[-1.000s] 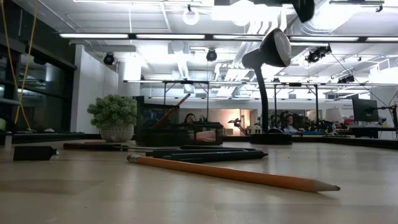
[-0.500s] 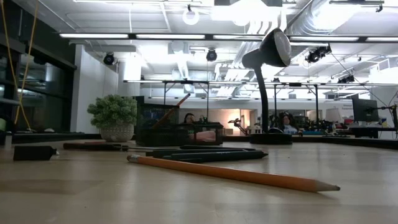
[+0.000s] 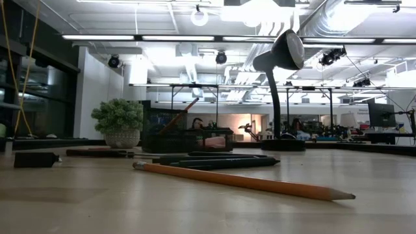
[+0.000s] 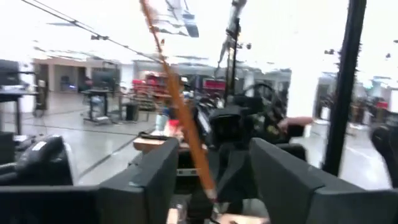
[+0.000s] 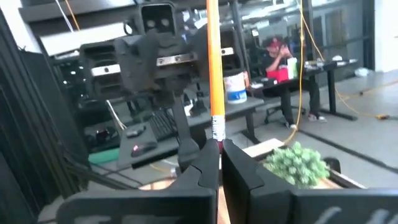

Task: Pick and place office supplies into organizer
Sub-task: Put the right orange pencil into the black desk organizer

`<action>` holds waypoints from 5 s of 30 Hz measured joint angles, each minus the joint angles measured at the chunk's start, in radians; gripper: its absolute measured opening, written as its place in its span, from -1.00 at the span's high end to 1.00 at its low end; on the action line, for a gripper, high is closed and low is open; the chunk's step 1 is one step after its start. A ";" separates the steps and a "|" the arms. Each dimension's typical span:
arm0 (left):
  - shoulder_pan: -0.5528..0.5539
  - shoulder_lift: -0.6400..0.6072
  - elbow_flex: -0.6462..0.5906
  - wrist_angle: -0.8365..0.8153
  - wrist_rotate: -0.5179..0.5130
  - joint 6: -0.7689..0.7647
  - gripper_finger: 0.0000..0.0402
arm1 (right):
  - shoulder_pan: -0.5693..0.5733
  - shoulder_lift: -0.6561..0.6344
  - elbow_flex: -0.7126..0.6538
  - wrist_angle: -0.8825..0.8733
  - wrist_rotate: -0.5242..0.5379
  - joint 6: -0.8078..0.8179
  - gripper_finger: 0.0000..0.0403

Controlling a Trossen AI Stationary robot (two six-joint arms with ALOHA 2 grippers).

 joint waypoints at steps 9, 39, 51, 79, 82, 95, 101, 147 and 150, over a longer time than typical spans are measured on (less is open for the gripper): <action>0.013 -0.003 0.000 0.050 -0.052 -0.087 -0.22 | 0.000 0.000 0.000 0.066 -0.050 -0.048 1.00; 0.013 0.126 0.001 0.311 -0.026 -0.199 -0.22 | -0.081 0.001 0.000 0.026 -0.242 0.035 1.00; 0.013 0.126 0.001 0.326 -0.035 -0.199 -0.18 | -0.086 0.002 0.000 0.005 -0.208 0.032 1.00; 0.012 0.124 0.001 0.327 -0.026 -0.176 0.67 | -0.092 0.002 0.000 0.136 -0.115 -0.056 1.00; 0.012 0.124 0.001 0.327 -0.026 -0.176 0.63 | -0.092 0.002 0.000 0.137 -0.115 -0.059 1.00; 0.012 0.124 0.001 0.320 -0.008 -0.126 0.87 | -0.116 0.002 0.000 0.161 -0.109 -0.067 1.00; 0.013 0.122 0.002 0.324 -0.013 -0.111 0.92 | -0.138 0.002 0.000 0.185 -0.147 -0.067 1.00; 0.282 0.099 0.001 0.199 0.465 -0.051 0.99 | -0.031 0.002 0.000 0.057 -0.158 -0.012 -0.12; 0.334 0.077 0.001 0.126 0.526 -0.048 0.97 | -0.004 0.001 0.000 0.055 -0.142 -0.010 -0.13</action>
